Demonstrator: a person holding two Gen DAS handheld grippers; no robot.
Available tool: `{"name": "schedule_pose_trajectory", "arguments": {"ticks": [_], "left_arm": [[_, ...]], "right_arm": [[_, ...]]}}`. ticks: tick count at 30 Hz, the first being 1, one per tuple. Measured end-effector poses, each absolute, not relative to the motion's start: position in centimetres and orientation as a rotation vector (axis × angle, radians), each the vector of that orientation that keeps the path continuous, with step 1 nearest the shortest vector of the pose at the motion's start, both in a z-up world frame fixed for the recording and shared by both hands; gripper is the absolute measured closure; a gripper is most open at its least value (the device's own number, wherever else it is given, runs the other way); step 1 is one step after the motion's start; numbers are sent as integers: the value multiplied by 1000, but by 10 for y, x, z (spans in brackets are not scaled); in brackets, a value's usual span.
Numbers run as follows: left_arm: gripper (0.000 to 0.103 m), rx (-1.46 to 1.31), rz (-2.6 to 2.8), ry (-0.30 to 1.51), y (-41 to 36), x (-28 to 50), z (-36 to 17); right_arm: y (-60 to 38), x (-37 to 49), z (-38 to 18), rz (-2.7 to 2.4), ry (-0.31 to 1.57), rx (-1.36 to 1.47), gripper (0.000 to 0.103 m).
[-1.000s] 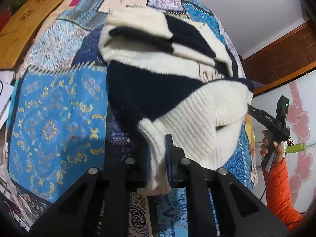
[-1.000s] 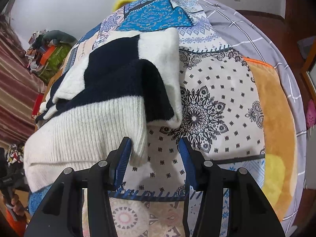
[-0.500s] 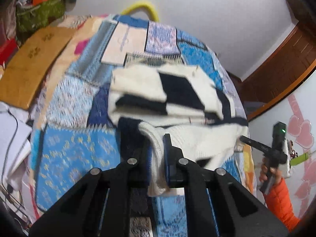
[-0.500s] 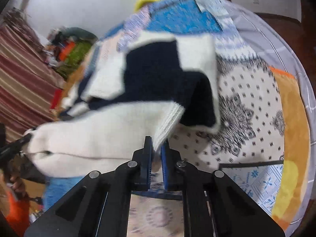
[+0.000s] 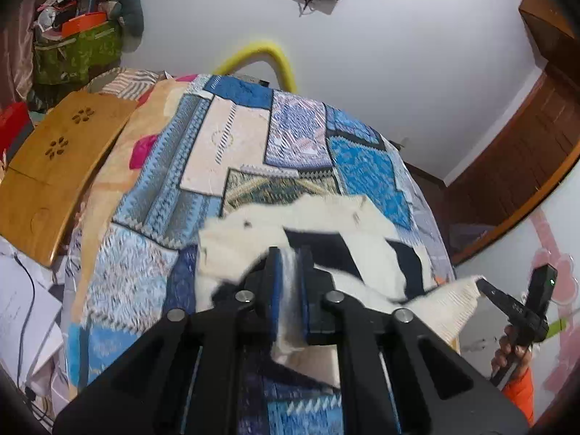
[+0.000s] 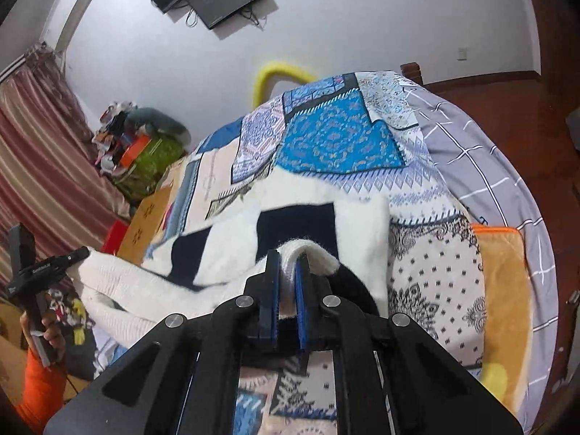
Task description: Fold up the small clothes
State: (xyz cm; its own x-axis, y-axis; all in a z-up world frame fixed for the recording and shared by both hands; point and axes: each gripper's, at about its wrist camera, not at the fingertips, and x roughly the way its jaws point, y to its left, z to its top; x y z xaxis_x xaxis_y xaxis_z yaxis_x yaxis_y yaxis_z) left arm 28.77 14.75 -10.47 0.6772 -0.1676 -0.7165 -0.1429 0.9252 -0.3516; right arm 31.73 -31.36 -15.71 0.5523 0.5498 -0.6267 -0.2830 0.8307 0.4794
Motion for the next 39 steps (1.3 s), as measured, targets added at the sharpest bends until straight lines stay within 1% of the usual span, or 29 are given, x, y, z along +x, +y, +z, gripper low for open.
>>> {"name": "schedule_pose_trajectory", "arguments": {"ticks": [2, 6, 12, 16, 17, 18, 19, 21, 23, 25, 26, 28, 29, 30, 31, 32, 35, 39], "left_arm": [[103, -390, 10, 821, 152, 299, -104], [103, -358, 68, 815, 167, 323, -110], [103, -334, 74, 923, 180, 346, -152], [101, -305, 65, 997, 182, 347, -186], [99, -300, 60, 1013, 182, 346, -192], [94, -302, 51, 1027, 183, 345, -197], [91, -306, 41, 1038, 183, 344, -202], [82, -298, 29, 1052, 182, 341, -208], [80, -279, 23, 1059, 179, 340, -209], [80, -267, 2, 1061, 176, 339, -207], [79, -269, -6, 1060, 174, 339, -205], [72, -278, -19, 1052, 172, 339, -202], [66, -280, -24, 1046, 170, 340, -199], [63, -279, -27, 1039, 169, 341, -197], [63, -276, -32, 1034, 167, 341, -196], [63, -269, -37, 1034, 164, 342, -195], [63, -256, -51, 1052, 155, 348, -199], [63, -250, -61, 1079, 148, 357, -211]], "right_arm": [[-314, 323, -155, 494, 847, 347, 96], [-313, 345, -157, 469, 845, 354, 97], [-299, 375, -187, 401, 902, 293, 96], [-293, 389, -214, 375, 969, 263, 94], [-292, 389, -217, 375, 978, 257, 94], [-291, 389, -221, 367, 987, 248, 94], [-291, 389, -223, 362, 992, 248, 93], [-292, 386, -223, 371, 1004, 244, 87], [-292, 383, -218, 362, 997, 220, 72], [-296, 379, -209, 349, 972, 199, 64], [-298, 377, -204, 350, 961, 195, 63], [-303, 373, -193, 356, 940, 183, 61], [-306, 371, -187, 355, 931, 173, 57], [-307, 370, -184, 354, 925, 162, 54], [-308, 368, -181, 355, 916, 149, 49], [-309, 366, -179, 358, 906, 134, 46], [-308, 363, -179, 358, 897, 84, 40], [-306, 364, -193, 359, 927, 46, 40]]}}
